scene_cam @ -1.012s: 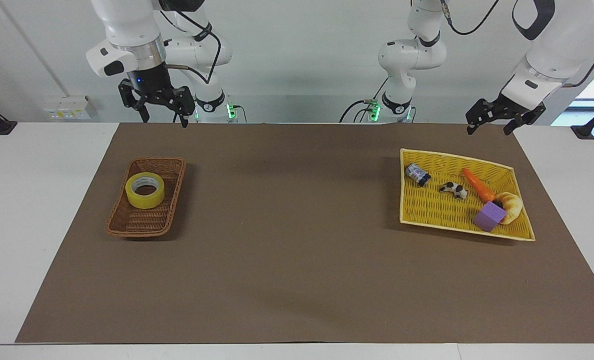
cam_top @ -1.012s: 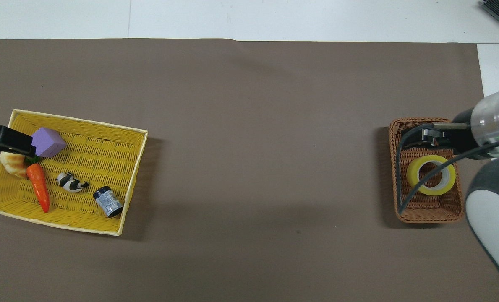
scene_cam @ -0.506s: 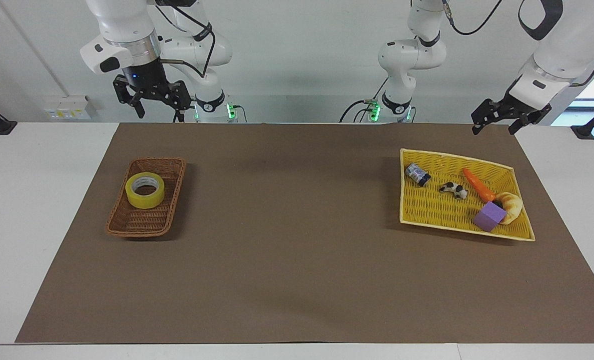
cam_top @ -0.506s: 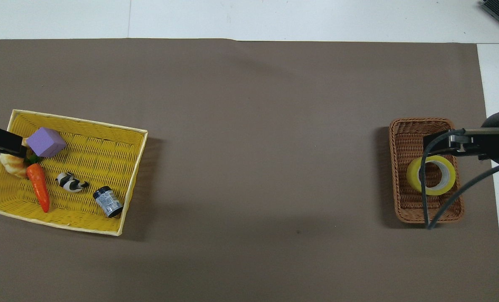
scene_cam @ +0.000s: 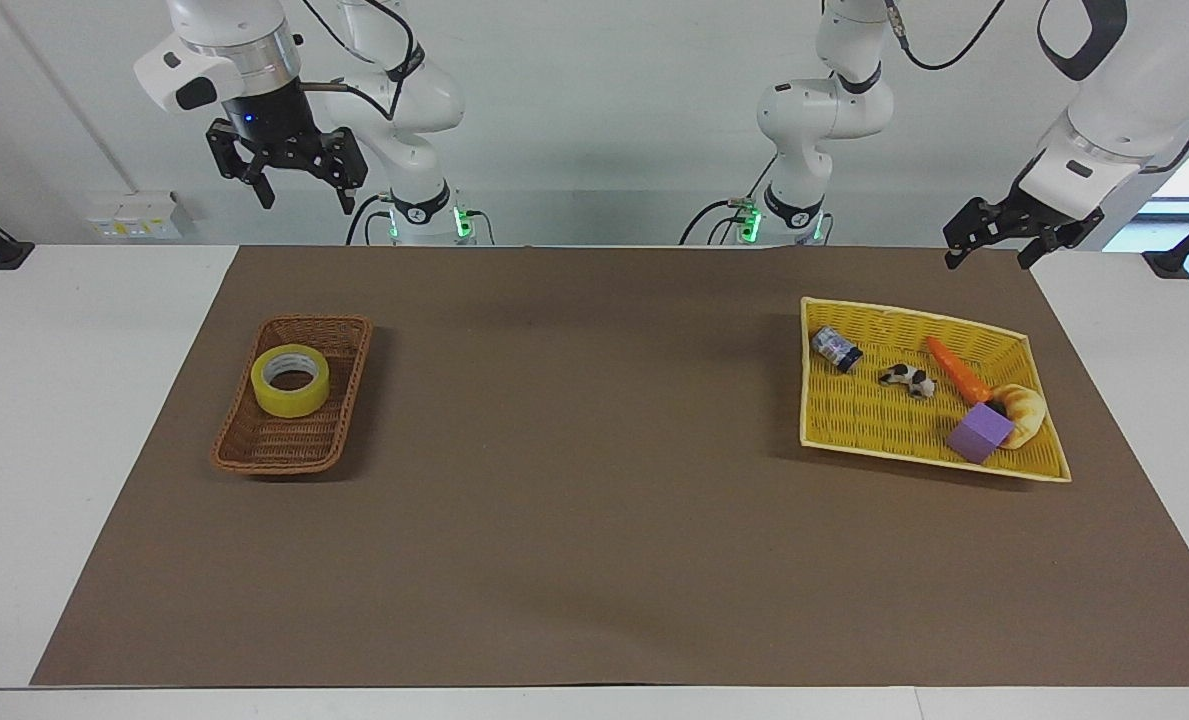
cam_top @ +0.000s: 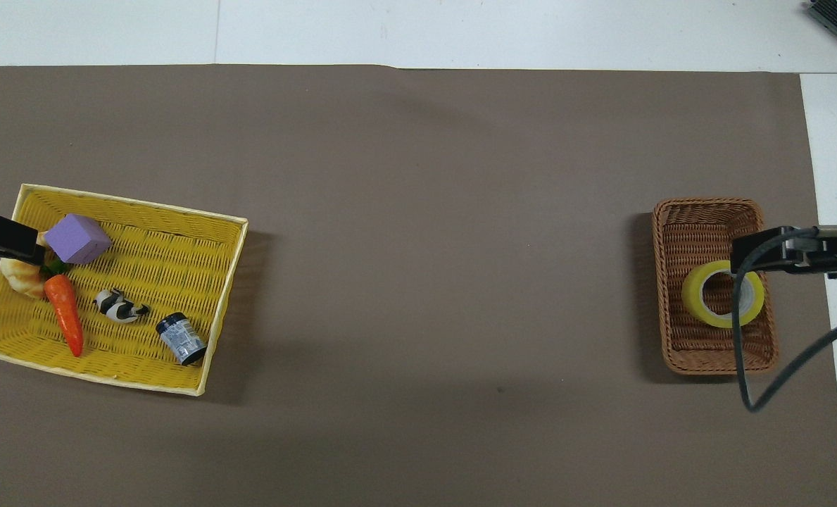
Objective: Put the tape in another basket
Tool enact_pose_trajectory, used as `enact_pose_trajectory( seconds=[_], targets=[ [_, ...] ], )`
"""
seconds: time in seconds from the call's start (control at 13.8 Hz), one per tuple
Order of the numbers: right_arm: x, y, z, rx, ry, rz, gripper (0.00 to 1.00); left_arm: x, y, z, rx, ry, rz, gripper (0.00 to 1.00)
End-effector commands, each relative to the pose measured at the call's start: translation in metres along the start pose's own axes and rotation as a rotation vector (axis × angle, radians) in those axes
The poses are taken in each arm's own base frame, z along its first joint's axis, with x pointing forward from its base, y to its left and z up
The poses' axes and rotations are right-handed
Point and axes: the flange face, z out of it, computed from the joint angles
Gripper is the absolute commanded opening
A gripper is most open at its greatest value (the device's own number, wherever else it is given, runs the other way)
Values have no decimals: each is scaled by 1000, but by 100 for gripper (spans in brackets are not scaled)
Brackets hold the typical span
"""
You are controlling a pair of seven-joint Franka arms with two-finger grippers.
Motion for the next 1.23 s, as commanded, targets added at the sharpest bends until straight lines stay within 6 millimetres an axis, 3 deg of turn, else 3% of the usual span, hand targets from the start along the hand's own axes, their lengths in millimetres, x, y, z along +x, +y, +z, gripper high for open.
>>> enact_pose_trajectory(
  seconds=[0.0,0.51,0.8,1.08,1.16],
  targets=[
    [0,9,0,20,7,-61,100,-1,-2,-3,-13,-8,11,100],
    [-1,7,3,34,11,-67,100,-1,-1,-3,-13,-8,12,100],
    [-2,-7,4,31,24,1,100,0,-1,-2,-13,-9,12,100],
    [1,-8,3,35,24,9,100,0,-1,-2,-13,-9,12,100],
    [3,-1,-4,37,23,21,100,-1,-2,-2,-14,-9,11,100]
  ],
)
